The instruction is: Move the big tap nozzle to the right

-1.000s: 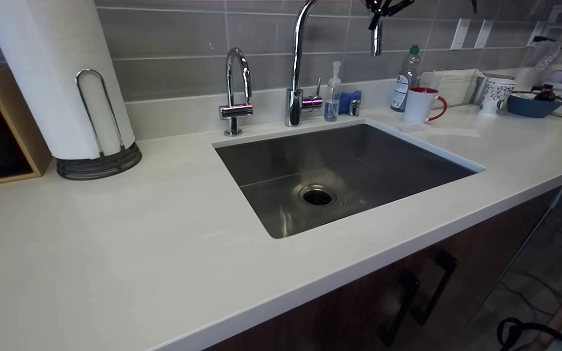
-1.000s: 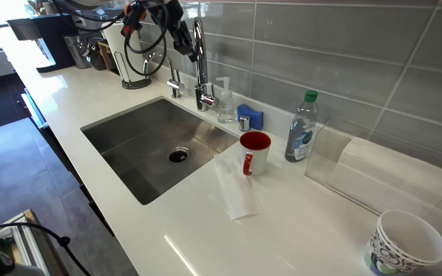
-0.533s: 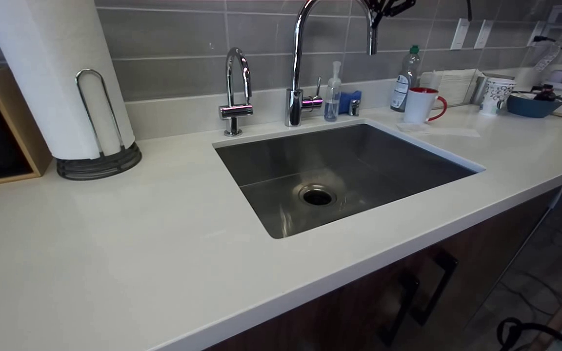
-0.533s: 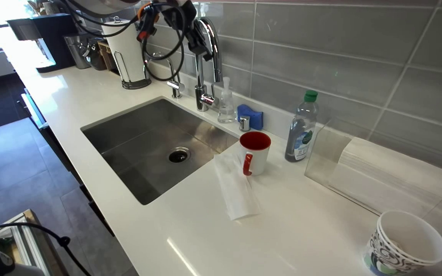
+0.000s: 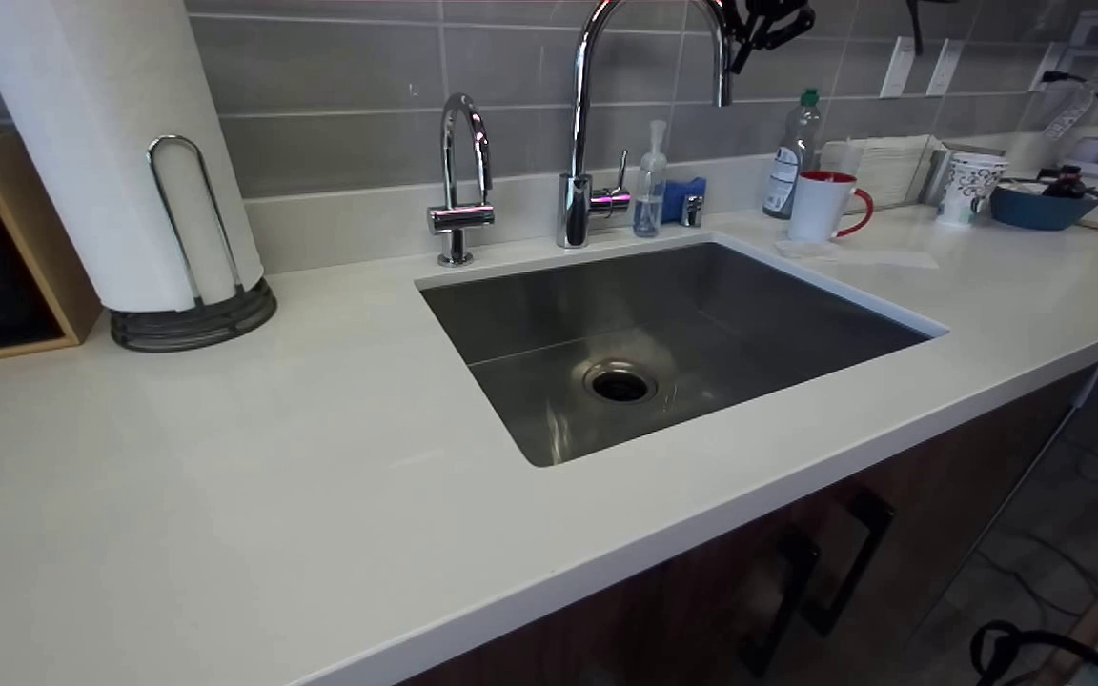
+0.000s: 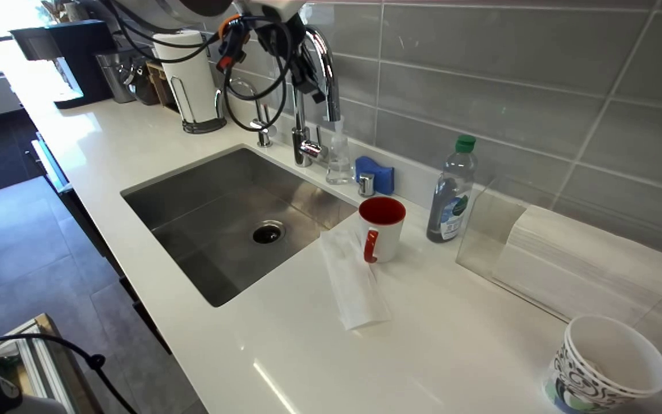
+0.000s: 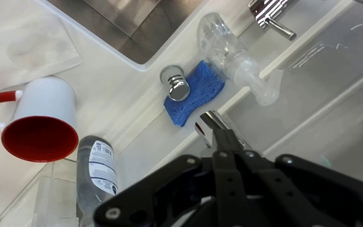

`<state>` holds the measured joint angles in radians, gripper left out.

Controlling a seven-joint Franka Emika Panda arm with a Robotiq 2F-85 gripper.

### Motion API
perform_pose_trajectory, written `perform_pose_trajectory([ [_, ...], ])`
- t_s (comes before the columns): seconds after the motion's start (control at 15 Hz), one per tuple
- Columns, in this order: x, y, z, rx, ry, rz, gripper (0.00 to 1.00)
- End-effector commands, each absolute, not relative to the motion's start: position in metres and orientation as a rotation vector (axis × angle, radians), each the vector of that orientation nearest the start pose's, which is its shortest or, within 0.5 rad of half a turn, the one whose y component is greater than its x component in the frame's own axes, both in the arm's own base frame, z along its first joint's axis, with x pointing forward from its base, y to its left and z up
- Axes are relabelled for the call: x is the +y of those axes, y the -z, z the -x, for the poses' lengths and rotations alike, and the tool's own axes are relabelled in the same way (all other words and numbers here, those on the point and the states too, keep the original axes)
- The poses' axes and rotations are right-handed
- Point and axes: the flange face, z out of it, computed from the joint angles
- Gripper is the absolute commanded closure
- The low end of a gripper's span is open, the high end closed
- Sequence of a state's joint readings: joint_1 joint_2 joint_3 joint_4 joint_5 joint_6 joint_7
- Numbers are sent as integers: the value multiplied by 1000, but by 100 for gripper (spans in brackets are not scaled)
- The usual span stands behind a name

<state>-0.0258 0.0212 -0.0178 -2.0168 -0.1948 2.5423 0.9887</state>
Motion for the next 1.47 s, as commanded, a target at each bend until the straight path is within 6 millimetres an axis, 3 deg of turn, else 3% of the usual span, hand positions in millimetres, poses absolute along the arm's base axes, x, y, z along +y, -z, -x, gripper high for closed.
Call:
perform_pose_trajectory([
  [0.0, 8, -497, -584, 1244, 494, 2688, 100],
  [0.33, 55, -490, -542, 1122, 58, 2800, 100],
  [0.47, 68, -497, -519, 989, -54, 2869, 73],
  [0.6, 80, -513, -498, 832, -120, 2937, 60],
  [0.87, 93, -561, -465, 574, -98, 3032, 34],
  [1.13, 95, -612, -441, 382, 69, 3041, 6],
  [1.4, 90, -644, -422, 238, 218, 3009, 0],
])
